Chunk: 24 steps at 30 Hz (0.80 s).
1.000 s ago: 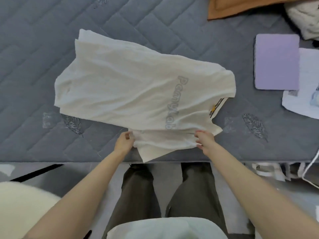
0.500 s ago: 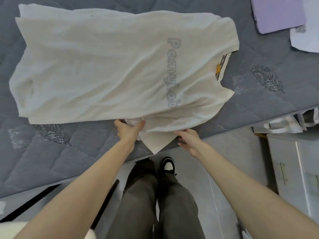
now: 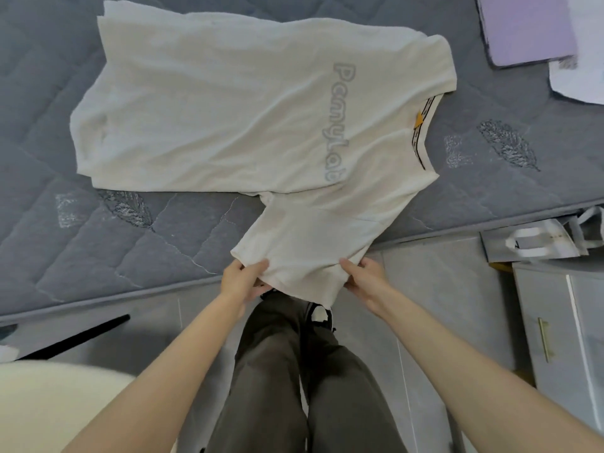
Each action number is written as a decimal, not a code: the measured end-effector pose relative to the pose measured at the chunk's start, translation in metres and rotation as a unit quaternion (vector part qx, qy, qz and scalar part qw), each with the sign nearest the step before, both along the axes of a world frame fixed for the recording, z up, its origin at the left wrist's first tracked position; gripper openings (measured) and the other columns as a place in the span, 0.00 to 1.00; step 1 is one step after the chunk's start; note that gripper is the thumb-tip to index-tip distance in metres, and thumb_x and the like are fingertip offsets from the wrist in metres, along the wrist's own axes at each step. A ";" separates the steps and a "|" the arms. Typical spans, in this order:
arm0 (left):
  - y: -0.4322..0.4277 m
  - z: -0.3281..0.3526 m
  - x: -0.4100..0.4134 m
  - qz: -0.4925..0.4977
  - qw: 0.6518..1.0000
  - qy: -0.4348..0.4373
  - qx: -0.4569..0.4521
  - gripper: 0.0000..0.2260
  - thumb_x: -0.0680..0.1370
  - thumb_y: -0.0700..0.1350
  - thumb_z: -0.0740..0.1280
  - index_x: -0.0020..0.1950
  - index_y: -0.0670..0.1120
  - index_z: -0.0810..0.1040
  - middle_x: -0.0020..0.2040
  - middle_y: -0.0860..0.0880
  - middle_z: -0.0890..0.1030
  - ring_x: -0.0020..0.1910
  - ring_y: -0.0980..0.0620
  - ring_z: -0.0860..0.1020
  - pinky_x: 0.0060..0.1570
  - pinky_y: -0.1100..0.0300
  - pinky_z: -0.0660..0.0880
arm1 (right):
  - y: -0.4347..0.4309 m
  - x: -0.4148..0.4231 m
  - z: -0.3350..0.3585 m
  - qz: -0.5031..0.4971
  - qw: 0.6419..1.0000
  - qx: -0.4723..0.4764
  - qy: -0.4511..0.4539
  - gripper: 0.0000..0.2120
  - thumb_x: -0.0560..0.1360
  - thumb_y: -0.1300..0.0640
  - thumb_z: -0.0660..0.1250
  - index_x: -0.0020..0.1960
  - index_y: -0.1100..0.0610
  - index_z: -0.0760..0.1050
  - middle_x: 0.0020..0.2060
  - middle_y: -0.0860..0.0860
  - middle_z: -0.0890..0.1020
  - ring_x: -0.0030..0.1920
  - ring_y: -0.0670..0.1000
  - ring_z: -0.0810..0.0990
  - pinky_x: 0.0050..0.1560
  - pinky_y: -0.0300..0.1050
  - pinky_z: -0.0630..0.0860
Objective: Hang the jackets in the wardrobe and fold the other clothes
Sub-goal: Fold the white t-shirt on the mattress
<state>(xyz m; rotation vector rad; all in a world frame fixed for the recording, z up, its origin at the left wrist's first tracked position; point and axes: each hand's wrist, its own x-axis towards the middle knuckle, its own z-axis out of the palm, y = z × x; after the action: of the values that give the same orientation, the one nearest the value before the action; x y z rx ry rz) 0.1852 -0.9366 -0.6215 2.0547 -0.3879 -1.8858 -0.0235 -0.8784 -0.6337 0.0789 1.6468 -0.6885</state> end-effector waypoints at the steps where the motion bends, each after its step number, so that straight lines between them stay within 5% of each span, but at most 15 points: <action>1: 0.012 0.003 0.004 0.015 1.000 0.015 0.007 0.12 0.77 0.36 0.67 0.59 0.42 0.74 0.49 0.46 0.81 0.43 0.49 0.81 0.35 0.60 0.79 | 0.009 0.001 0.003 0.016 1.000 0.006 0.000 0.09 0.79 0.63 0.63 0.58 0.65 0.74 0.58 0.62 0.79 0.52 0.55 0.79 0.56 0.51 0.77; 9: 0.062 0.023 0.013 0.043 0.998 0.043 0.001 0.12 0.77 0.34 0.65 0.59 0.44 0.72 0.49 0.46 0.81 0.42 0.47 0.80 0.34 0.59 0.79 | 0.060 0.010 0.029 0.009 1.000 0.026 0.003 0.14 0.81 0.62 0.58 0.65 0.65 0.69 0.61 0.59 0.77 0.61 0.59 0.76 0.57 0.49 0.75; 17: 0.021 0.054 0.017 0.011 0.998 0.066 0.015 0.04 0.77 0.37 0.64 0.50 0.43 0.75 0.27 0.48 0.79 0.32 0.51 0.82 0.31 0.61 0.80 | 0.045 0.019 0.057 -0.047 0.998 0.031 -0.017 0.07 0.81 0.59 0.60 0.55 0.62 0.71 0.44 0.55 0.80 0.41 0.52 0.79 0.38 0.45 0.77; 22: -0.057 0.089 -0.005 -0.006 0.985 0.171 -0.036 0.06 0.80 0.44 0.60 0.55 0.47 0.74 0.46 0.48 0.83 0.42 0.50 0.84 0.40 0.60 0.79 | -0.024 -0.001 0.091 -0.233 0.967 -0.080 -0.072 0.08 0.80 0.59 0.63 0.58 0.59 0.73 0.39 0.51 0.84 0.34 0.46 0.84 0.35 0.39 0.81; 24: -0.088 0.102 -0.012 0.028 0.965 0.251 -0.074 0.09 0.80 0.49 0.59 0.59 0.54 0.73 0.54 0.50 0.83 0.51 0.49 0.83 0.49 0.57 0.77 | -0.055 -0.017 0.111 -0.316 0.922 -0.172 -0.141 0.12 0.80 0.54 0.63 0.60 0.59 0.74 0.47 0.53 0.85 0.43 0.49 0.86 0.40 0.41 0.82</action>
<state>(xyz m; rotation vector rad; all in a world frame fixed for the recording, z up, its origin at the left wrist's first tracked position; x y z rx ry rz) 0.1733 -1.0244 -0.5198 1.4080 -0.3220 -2.1737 -0.0403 -0.9330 -0.5229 0.4501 1.1908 -1.3826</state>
